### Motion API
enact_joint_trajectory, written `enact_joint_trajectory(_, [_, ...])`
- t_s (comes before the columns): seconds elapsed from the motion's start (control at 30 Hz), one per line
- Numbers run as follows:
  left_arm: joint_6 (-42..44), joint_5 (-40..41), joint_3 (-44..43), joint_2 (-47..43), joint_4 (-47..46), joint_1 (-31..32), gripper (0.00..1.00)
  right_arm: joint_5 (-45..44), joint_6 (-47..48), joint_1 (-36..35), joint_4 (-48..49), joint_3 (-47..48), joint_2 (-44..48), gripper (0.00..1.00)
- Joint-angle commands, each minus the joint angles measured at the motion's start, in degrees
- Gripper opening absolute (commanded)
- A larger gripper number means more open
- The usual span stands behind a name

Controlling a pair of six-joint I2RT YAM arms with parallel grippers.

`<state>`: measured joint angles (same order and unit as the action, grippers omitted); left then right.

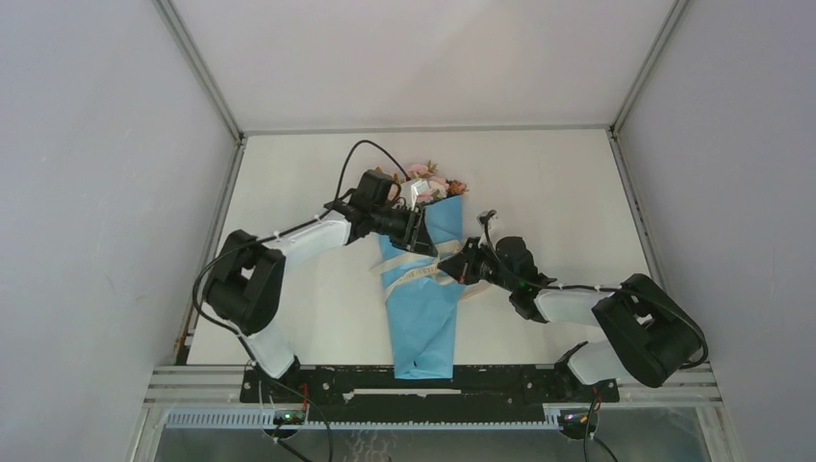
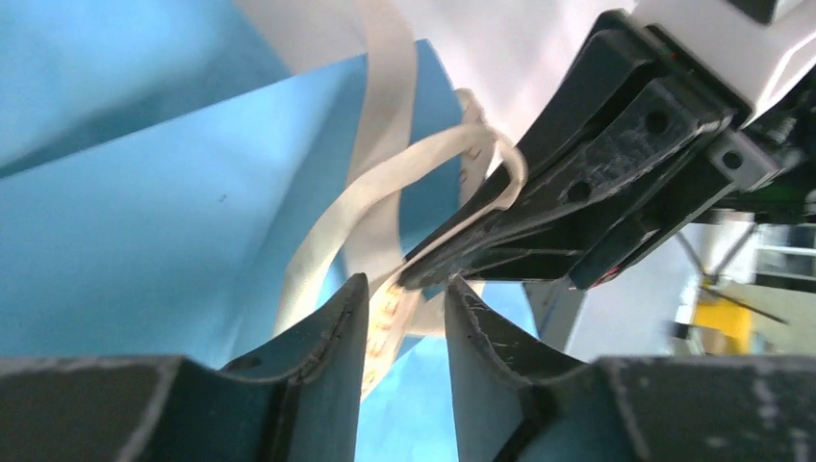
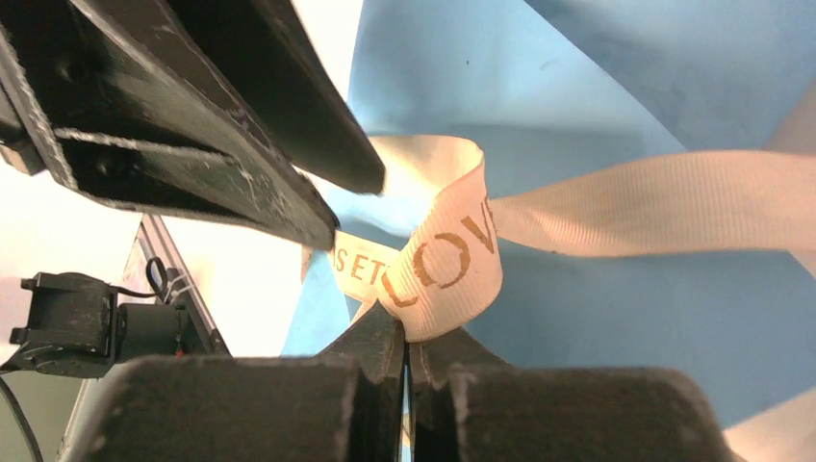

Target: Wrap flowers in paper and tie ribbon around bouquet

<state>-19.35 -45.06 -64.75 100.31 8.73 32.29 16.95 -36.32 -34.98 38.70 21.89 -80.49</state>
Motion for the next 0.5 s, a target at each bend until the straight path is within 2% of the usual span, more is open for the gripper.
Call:
enact_joint_trajectory(0.0, [11.53, 11.7, -2.01, -6.27, 11.33, 1.29, 0.36, -0.63, 1.67, 0.22, -0.19, -0.83, 1.9, 0.0])
enact_joint_trajectory(0.1, [13.22, 12.25, -2.82, -3.96, 14.34, 3.15, 0.31, 0.59, 1.7, 0.24, 0.77, -0.88, 0.83, 0.0])
enact_joint_trajectory(0.27, [11.89, 8.05, -3.21, -1.17, 12.33, 4.23, 0.41, 2.39, 2.17, 0.21, 2.2, -0.96, 0.16, 0.0])
enact_joint_trajectory(0.47, [10.23, 6.19, -5.5, 1.81, 10.8, 4.24, 0.42, 5.11, 4.1, 0.42, 1.71, -1.18, 0.26, 0.0])
